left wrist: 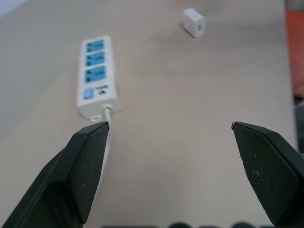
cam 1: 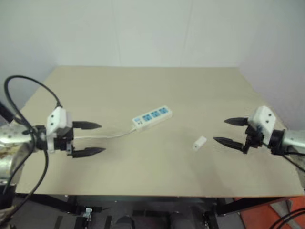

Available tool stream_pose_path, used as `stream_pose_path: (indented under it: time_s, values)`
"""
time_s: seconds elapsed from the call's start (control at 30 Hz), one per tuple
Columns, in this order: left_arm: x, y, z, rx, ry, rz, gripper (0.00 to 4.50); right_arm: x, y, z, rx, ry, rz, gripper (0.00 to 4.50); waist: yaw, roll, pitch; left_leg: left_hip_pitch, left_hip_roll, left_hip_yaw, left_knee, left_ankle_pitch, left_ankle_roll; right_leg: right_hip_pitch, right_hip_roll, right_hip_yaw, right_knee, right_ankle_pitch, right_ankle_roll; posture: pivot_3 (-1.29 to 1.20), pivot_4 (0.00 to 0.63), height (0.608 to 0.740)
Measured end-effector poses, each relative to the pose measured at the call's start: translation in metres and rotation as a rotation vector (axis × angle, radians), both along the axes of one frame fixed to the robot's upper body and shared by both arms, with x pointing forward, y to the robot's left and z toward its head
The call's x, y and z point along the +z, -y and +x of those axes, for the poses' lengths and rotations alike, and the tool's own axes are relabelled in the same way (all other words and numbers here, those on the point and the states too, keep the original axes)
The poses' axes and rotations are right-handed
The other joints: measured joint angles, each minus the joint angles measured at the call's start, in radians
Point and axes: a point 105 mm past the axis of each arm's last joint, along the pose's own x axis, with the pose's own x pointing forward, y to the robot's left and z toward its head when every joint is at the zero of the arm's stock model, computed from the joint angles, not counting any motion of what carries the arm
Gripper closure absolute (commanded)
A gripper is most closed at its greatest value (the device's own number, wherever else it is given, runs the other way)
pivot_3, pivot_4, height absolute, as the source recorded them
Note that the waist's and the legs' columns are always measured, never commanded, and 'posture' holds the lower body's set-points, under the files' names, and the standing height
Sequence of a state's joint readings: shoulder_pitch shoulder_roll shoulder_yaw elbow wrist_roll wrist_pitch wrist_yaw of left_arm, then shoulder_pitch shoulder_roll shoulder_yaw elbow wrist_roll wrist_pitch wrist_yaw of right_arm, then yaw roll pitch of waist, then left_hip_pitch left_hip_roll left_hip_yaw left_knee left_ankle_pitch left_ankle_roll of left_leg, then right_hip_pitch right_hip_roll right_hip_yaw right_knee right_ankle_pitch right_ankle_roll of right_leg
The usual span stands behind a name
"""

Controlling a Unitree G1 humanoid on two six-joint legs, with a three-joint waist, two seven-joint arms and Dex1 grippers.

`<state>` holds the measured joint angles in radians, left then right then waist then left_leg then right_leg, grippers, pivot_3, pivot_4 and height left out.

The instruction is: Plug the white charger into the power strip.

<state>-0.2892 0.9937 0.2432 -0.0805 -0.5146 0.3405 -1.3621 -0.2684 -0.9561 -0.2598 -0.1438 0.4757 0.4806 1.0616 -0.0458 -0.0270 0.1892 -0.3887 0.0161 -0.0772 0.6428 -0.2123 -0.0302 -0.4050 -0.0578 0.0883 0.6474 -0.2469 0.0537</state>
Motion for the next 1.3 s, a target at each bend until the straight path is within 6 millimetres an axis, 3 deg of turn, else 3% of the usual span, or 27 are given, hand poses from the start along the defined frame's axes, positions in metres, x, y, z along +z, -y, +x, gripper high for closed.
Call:
stream_pose_path:
  time_s: [0.47,0.57,0.7,0.9,1.0,1.1,1.3]
  values:
    - [0.002,-0.001,0.005,0.017,0.010,-0.010,0.00,0.000,-0.005,-0.013,-0.004,-0.084,0.067,0.04,0.002,0.000,0.000,-0.001,0.000,0.001,0.000,0.000,0.000,-0.001,0.000,0.000,-0.001,-0.002,0.004,0.00,0.150,0.740]
    - [-0.001,0.003,0.015,0.054,0.031,-0.025,0.00,0.002,-0.004,-0.014,-0.012,-0.074,0.067,0.04,0.003,0.000,0.000,-0.001,0.000,0.001,0.000,0.000,0.000,0.000,0.000,0.000,-0.001,-0.002,0.004,0.00,0.150,0.740]
    - [-0.023,0.011,0.051,0.197,0.031,-0.037,0.00,0.004,-0.006,-0.015,-0.009,-0.057,0.060,0.04,0.009,0.000,0.000,-0.001,-0.001,0.000,0.001,0.000,0.000,0.001,0.000,0.000,-0.001,-0.001,0.005,0.00,0.150,0.740]
    - [-0.080,0.050,0.097,0.285,-0.085,-0.023,0.00,0.010,-0.014,-0.017,0.007,-0.030,0.062,0.04,0.010,-0.001,0.000,-0.004,-0.002,0.000,0.002,0.000,0.000,-0.001,-0.001,0.000,-0.001,0.002,-0.001,0.00,0.150,0.740]
    - [-0.098,0.067,0.116,0.313,-0.130,0.001,0.57,0.012,-0.017,-0.020,0.015,-0.018,0.066,0.00,0.011,-0.001,0.000,-0.004,-0.002,-0.001,0.002,0.000,0.000,-0.001,-0.001,0.000,-0.001,0.003,-0.001,0.00,0.150,0.740]
    - [-0.098,0.077,0.136,0.348,-0.104,-0.001,1.51,0.014,-0.017,-0.023,0.007,-0.002,0.063,0.00,0.012,-0.001,-0.001,-0.001,-0.003,-0.001,0.002,0.000,0.000,0.002,-0.001,0.000,-0.001,0.001,0.002,0.00,0.150,0.740]
    - [-0.104,0.080,0.143,0.359,-0.084,0.004,3.31,0.018,-0.020,-0.026,0.008,0.018,0.068,0.00,0.006,-0.001,-0.009,0.002,-0.002,-0.001,0.002,0.000,0.000,0.004,0.000,0.000,-0.001,-0.001,0.006,0.00,0.150,0.740]
